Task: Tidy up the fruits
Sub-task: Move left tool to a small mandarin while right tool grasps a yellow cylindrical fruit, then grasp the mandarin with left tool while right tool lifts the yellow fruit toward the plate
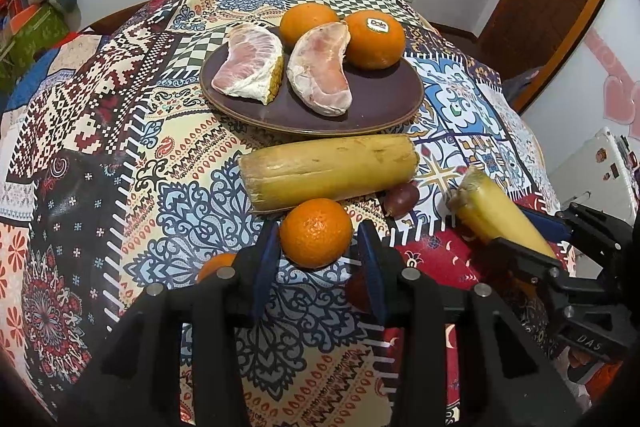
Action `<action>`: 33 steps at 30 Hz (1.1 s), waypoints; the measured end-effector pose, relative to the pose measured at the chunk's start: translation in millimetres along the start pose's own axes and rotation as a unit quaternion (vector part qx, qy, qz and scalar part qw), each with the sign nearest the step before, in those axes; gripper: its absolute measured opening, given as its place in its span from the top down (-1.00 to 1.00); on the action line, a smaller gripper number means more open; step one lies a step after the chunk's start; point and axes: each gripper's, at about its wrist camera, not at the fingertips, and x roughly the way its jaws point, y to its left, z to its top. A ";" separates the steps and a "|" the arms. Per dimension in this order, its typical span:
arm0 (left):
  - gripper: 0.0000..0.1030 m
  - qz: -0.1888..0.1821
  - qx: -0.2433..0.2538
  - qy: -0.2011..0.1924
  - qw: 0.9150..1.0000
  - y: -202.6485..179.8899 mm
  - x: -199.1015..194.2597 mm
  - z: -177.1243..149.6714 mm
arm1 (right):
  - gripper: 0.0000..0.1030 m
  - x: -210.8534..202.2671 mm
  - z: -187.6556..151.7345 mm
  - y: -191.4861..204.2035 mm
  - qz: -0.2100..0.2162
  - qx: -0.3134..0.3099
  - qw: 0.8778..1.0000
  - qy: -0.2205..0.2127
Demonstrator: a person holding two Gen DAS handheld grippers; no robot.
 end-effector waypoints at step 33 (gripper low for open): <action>0.29 0.009 -0.003 -0.104 0.994 11.3 -73.5 36.8 | 0.31 -25.6 75.2 9.8 0.001 -0.017 0.994 -0.104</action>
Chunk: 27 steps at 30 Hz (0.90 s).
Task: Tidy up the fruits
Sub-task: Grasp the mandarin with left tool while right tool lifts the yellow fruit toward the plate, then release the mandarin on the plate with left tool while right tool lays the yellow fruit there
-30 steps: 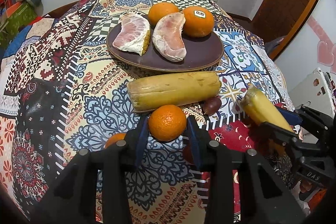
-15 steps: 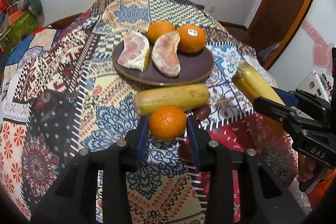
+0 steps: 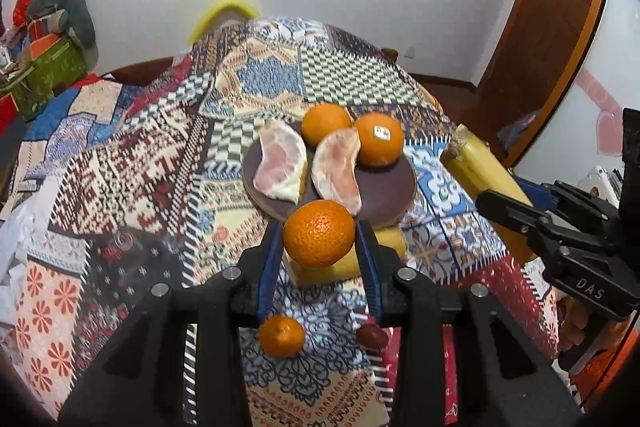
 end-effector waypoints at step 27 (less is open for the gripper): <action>0.29 -0.005 0.005 0.006 1.000 17.1 71.9 46.5 | 0.31 79.8 45.6 -16.6 0.020 -0.028 0.999 0.009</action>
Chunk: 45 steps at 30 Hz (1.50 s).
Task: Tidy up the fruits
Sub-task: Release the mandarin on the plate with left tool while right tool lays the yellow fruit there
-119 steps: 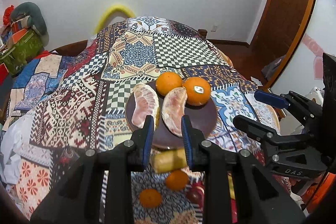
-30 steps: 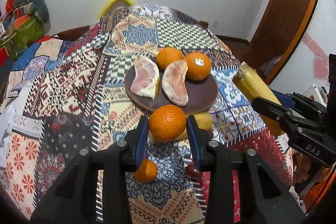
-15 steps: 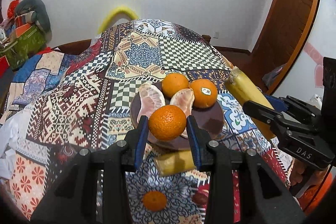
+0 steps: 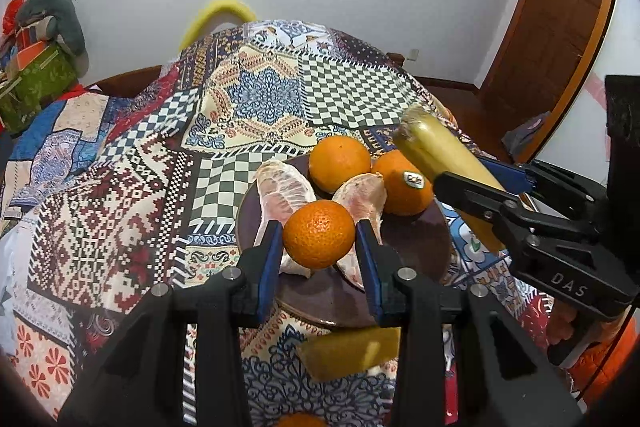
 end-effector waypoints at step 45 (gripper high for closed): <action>0.28 -0.002 0.002 0.033 0.999 1.3 17.5 -11.6 | 0.31 10.7 -13.7 3.9 0.021 -0.026 0.998 0.054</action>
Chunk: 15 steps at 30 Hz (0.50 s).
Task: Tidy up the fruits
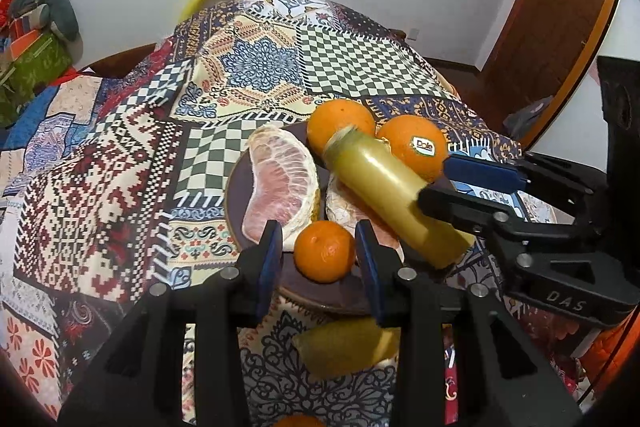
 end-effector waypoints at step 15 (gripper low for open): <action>0.28 0.014 0.000 -0.001 1.000 1.5 -44.5 -33.2 | 0.11 -35.2 -37.8 8.6 0.018 0.030 0.999 0.009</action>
